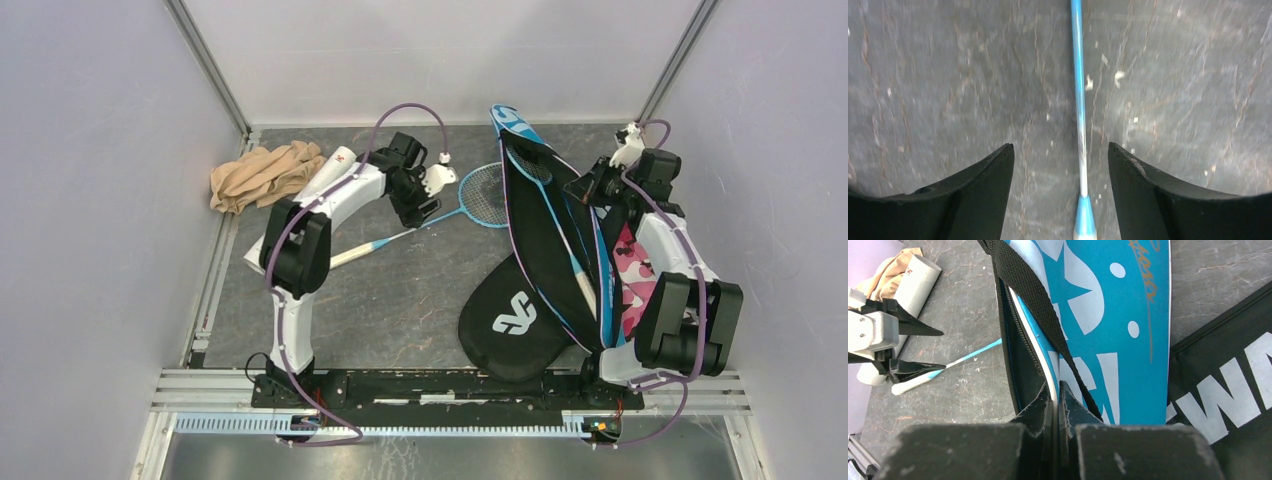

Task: Pack up the badminton gear
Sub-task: Pick up the racket from the center of the board.

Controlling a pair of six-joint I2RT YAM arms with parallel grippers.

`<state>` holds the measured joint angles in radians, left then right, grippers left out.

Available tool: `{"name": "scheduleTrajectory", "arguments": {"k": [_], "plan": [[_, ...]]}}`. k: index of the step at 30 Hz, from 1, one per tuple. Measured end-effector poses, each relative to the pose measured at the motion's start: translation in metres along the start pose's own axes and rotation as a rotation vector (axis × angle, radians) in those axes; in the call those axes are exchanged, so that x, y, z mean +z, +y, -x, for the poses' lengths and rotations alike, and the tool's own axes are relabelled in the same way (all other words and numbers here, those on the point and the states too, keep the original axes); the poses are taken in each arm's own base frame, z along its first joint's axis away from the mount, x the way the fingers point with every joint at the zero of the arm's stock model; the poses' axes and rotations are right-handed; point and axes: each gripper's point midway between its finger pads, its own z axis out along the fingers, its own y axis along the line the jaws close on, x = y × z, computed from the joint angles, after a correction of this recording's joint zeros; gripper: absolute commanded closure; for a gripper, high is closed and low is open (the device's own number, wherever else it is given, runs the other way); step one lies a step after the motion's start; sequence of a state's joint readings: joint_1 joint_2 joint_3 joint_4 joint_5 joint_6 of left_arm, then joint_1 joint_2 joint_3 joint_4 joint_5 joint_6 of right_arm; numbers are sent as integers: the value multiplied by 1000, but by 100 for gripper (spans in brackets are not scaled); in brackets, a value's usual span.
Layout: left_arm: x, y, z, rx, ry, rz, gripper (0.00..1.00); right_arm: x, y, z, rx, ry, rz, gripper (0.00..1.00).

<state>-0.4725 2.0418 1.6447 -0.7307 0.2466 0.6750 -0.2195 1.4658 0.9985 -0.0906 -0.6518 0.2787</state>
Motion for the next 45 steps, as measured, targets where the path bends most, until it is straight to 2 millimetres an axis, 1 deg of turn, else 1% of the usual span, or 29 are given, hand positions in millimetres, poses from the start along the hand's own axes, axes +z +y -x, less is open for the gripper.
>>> {"name": "scheduleTrajectory", "arguments": {"k": [7, 10, 15, 18, 20, 31, 33, 34, 39, 45], "plan": [[37, -7, 45, 76, -50, -26, 32, -13, -4, 5, -1, -33, -21, 100], [53, -9, 59, 98, -61, -35, 37, -18, -5, 7, -6, -49, -26, 100], [73, -5, 74, 111, -69, -47, 43, -22, -6, 10, -19, -69, -33, 100], [81, -7, 69, 105, -56, -64, 48, -25, -5, 12, -29, -80, -34, 100], [83, -10, 64, 100, -37, -77, 54, -26, -5, 13, -32, -84, -34, 100], [84, -15, 57, 94, -17, -89, 84, -27, -6, 12, -32, -89, -36, 100], [84, -15, 57, 86, -23, -79, 95, -28, -5, 13, -34, -92, -37, 100], [83, -15, 57, 75, -26, -69, 98, -28, -5, 13, -34, -93, -37, 100], [79, -15, 53, -7, -35, -14, 98, -28, -6, 13, -33, -93, -37, 100], [67, -21, 39, -112, -18, 24, 98, -30, -4, 17, -27, -89, -38, 100]]}}
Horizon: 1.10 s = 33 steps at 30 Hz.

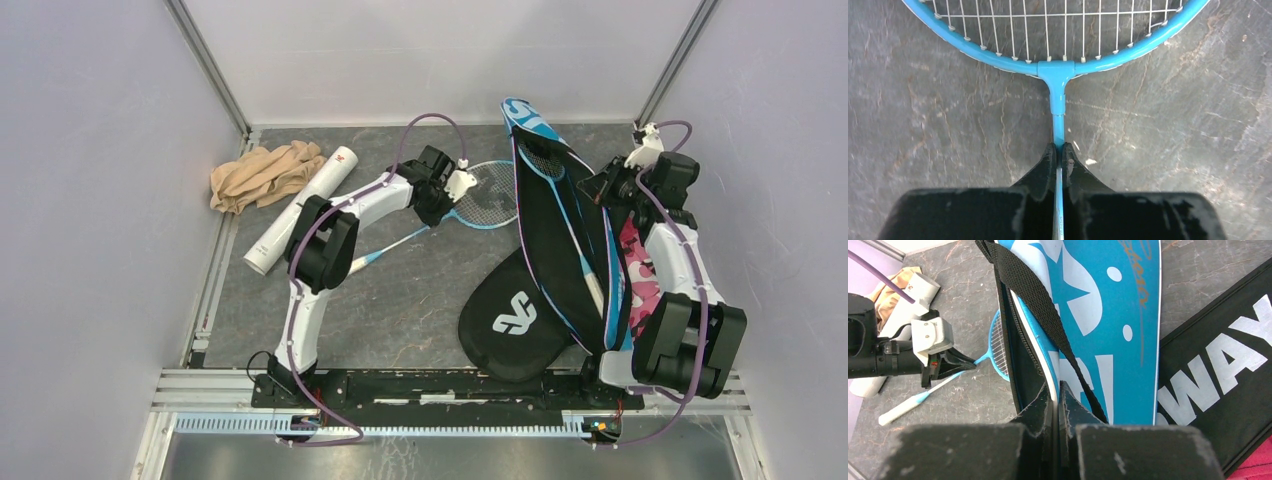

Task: Pack up the badminton gear
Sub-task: Pick up the racket from the center of the board.

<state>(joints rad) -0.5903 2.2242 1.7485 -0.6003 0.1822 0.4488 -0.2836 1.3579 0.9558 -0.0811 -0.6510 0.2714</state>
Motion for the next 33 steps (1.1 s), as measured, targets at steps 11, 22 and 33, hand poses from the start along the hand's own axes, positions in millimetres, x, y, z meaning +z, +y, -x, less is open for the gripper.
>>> {"name": "scheduleTrajectory", "arguments": {"k": [11, 22, 33], "plan": [[-48, 10, 5, -186, -45, 155, 98, -2, -5, 17, -2, -28, -54, 100], [-97, 19, -10, -237, -46, 295, 98, -6, -26, 26, 27, -77, -199, 100], [-127, -10, -3, -186, -85, 298, 98, 6, -10, 29, 0, -101, -225, 100]]}}
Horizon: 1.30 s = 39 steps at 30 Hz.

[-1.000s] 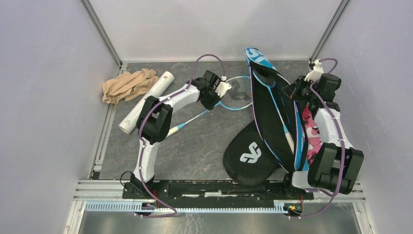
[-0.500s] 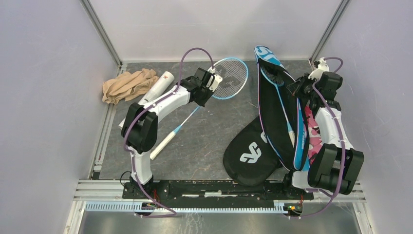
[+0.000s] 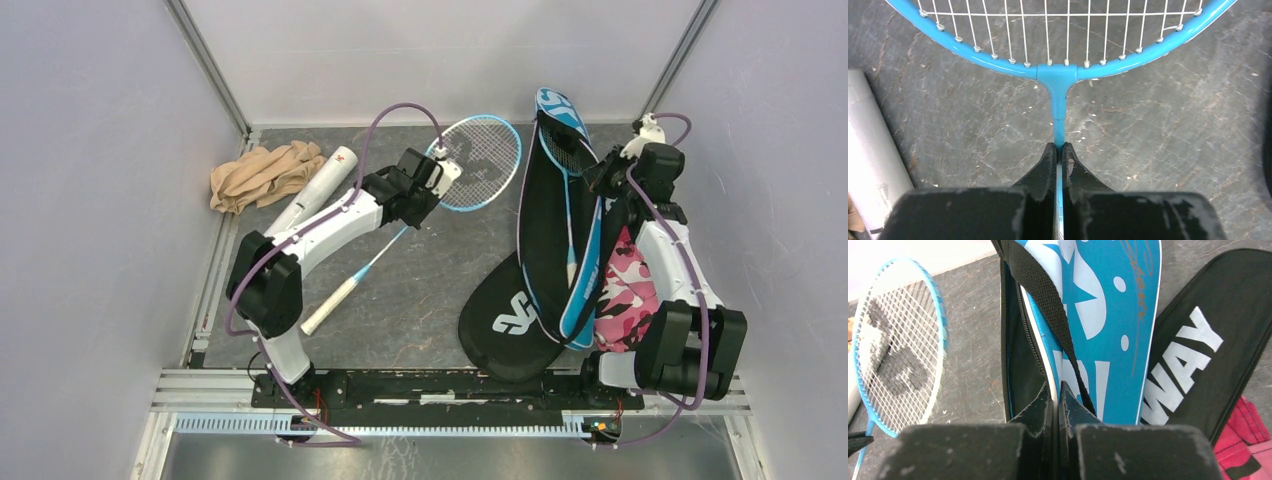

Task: Pack up the badminton gear
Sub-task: Pick up the racket from the center of the board, then place the racket in the racket bag.

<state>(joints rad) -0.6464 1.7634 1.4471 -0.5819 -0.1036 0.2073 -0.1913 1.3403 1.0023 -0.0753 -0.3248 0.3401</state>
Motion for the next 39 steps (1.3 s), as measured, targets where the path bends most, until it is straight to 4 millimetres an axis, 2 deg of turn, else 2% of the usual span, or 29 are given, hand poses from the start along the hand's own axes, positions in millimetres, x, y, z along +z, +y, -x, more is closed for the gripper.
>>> {"name": "scheduleTrajectory", "arguments": {"k": [8, 14, 21, 30, 39], "plan": [[-5, -52, 1, 105, 19, -59, 98, 8, 29, -13, -43, 21, 22, 100], [10, -81, 9, 167, 53, -83, 98, 12, 49, -23, -71, 39, 49, 100], [32, -88, 9, 192, 114, -63, 98, 15, 58, -30, -83, 49, 61, 100], [56, -98, 20, 150, 151, -84, 98, 19, 67, -51, -96, 83, 79, 100], [68, -127, 31, 4, 160, -186, 98, 27, 69, -68, -95, 114, 86, 100]]}}
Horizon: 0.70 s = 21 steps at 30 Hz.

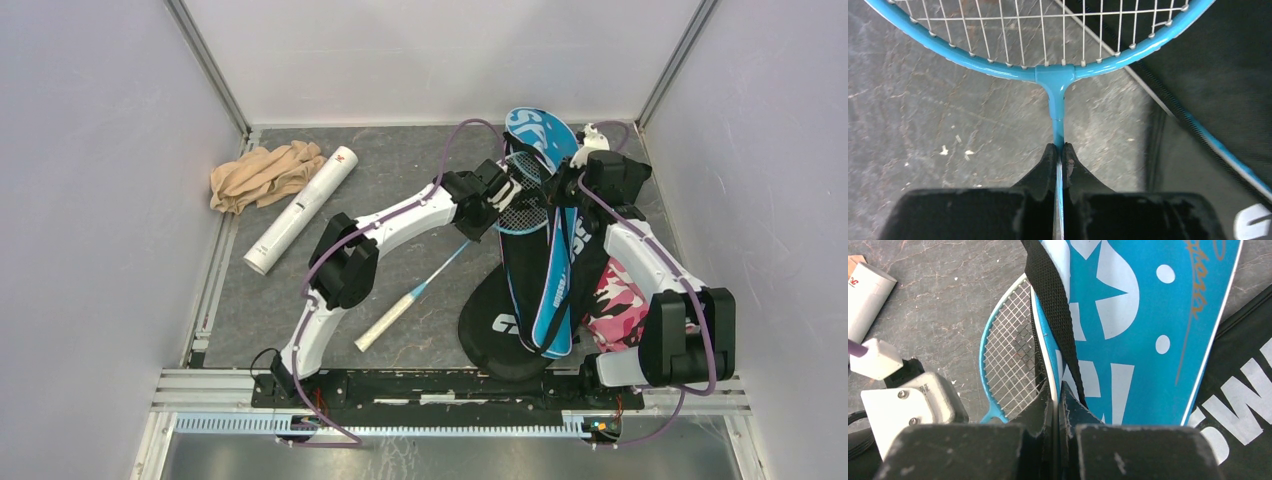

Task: Pack up the badminton gear
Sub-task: Place the racket in the racket bag.

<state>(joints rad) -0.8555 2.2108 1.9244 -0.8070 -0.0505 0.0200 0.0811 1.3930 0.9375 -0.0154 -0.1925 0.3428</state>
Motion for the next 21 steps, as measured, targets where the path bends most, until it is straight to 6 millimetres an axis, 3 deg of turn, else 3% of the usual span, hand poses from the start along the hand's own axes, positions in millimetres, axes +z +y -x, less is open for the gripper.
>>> {"name": "scheduleTrajectory", "arguments": {"k": [9, 16, 21], "plan": [[1, -26, 46, -164, -95, -122, 98, 6, -1, -3, 1, 3, 2, 100], [15, -45, 67, -248, -151, -238, 98, 12, -3, -12, 8, 31, 2, 100], [28, -52, 80, -300, -204, -330, 85, 14, -4, -15, 8, 41, 2, 100]]}}
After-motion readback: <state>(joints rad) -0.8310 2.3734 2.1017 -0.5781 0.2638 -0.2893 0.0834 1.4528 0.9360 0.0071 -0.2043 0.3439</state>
